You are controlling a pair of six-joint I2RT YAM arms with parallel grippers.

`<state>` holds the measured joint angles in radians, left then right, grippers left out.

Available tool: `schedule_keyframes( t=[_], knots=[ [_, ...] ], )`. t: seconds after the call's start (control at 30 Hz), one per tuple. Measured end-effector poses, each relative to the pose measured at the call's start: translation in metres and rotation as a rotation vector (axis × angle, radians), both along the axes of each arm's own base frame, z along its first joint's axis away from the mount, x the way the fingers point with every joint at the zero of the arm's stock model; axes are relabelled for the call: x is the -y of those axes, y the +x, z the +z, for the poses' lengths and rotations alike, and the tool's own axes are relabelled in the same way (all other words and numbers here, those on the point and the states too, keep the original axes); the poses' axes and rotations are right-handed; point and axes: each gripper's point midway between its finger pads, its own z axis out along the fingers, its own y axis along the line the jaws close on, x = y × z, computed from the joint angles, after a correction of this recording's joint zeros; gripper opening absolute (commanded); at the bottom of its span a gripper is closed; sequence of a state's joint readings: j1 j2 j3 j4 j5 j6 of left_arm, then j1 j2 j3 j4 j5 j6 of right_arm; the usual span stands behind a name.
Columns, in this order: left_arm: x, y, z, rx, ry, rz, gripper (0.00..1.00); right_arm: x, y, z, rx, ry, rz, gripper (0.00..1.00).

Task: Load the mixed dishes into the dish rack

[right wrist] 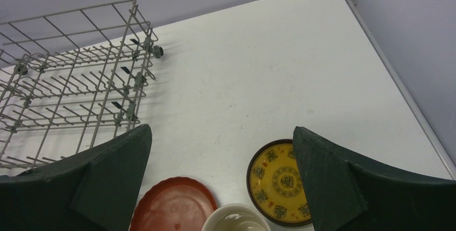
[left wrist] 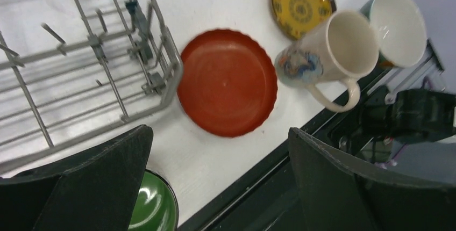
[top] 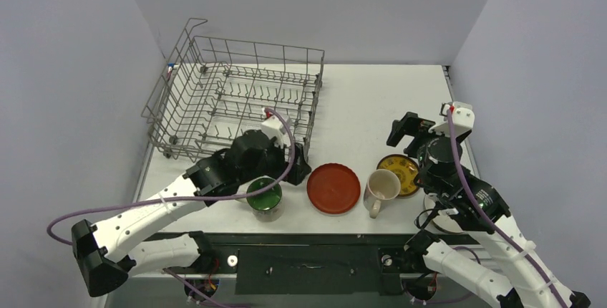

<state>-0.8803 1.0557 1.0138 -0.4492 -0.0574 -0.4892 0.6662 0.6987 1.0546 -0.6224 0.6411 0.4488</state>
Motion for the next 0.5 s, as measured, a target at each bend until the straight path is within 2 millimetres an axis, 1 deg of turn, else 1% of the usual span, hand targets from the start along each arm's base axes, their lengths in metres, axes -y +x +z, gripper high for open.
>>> schedule_keyframes(
  t=[0.13,0.2,0.3,0.4,0.47,0.5],
  knots=[
    [0.013,-0.032,-0.034,-0.003,0.101,-0.028,0.97,-0.008,0.002,-0.015,-0.03,0.009,0.026,1.0],
    [0.017,-0.041,-0.048,0.0,0.155,-0.025,0.97,-0.012,0.002,-0.017,-0.035,0.021,0.039,1.0],
    [0.019,-0.043,-0.075,-0.003,0.265,0.011,0.97,-0.016,0.003,-0.015,-0.026,0.04,0.052,0.99],
    [0.013,-0.041,-0.1,-0.018,0.362,0.056,0.97,-0.017,0.003,-0.014,-0.014,0.056,0.055,0.99],
    [0.007,-0.04,-0.109,-0.022,0.401,0.091,0.99,-0.017,0.003,-0.017,-0.017,0.058,0.056,0.99],
    [0.005,-0.039,-0.111,-0.02,0.412,0.11,0.98,-0.018,0.003,-0.018,-0.021,0.058,0.058,0.99]
  ],
)
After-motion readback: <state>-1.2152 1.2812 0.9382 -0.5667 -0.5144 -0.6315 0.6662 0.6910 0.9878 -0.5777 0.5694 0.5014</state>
